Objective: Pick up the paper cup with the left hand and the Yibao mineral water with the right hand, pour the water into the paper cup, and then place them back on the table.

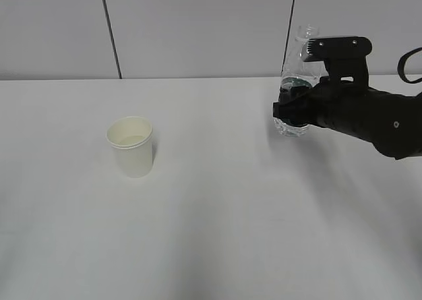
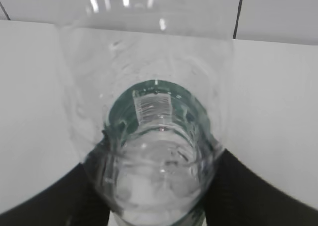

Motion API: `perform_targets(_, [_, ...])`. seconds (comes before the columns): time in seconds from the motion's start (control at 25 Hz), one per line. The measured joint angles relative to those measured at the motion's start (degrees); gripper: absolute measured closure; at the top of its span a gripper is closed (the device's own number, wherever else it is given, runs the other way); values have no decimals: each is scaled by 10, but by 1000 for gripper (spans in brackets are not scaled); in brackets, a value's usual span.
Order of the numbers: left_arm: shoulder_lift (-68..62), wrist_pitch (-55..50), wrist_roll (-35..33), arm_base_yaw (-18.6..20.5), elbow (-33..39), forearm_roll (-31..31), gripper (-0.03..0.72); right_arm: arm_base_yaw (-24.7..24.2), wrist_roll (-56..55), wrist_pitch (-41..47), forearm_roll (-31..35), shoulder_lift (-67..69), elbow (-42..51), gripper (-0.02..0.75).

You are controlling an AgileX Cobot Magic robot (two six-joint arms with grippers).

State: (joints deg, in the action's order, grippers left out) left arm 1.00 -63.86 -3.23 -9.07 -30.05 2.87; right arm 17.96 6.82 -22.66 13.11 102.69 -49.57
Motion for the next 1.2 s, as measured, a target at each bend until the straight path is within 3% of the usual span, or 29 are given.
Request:
perform_targets(0.52, [0,0,0,0,0,0,209,0,-24,-51,-63,57,0,346])
perform_targets(1.2, [0,0,0,0,0,0,241,0,-41,-121,-70,110,0,347])
